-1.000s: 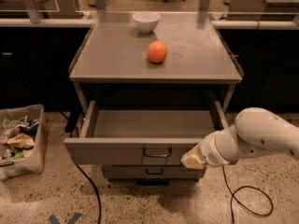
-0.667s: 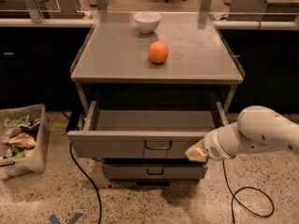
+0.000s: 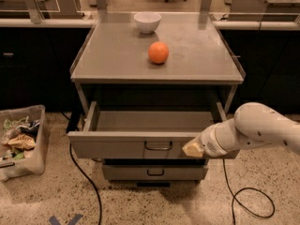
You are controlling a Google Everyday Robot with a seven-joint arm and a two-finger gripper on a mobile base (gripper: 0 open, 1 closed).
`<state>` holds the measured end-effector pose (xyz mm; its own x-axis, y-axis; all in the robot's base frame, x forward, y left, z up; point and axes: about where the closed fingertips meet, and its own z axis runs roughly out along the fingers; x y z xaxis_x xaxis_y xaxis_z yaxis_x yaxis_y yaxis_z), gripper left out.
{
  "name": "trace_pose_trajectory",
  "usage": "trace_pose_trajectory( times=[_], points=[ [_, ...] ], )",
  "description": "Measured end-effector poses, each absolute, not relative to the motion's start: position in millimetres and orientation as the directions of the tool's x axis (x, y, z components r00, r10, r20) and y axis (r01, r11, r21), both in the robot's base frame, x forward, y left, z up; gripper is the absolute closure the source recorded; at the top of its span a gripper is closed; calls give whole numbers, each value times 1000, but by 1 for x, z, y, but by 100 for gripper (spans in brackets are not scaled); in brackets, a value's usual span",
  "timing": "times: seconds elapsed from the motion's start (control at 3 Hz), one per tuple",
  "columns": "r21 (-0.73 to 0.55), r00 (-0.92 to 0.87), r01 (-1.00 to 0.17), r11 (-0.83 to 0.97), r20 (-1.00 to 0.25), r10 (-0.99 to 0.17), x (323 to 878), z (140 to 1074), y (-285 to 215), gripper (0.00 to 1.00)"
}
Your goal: Close top drawer
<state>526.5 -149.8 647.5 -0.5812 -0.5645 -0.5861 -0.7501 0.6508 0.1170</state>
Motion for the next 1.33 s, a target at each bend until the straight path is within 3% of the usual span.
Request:
trace_pose_trajectory(
  times=[1.33],
  points=[
    [74, -580, -687, 723, -654, -485, 604, 659, -163, 100]
  ],
)
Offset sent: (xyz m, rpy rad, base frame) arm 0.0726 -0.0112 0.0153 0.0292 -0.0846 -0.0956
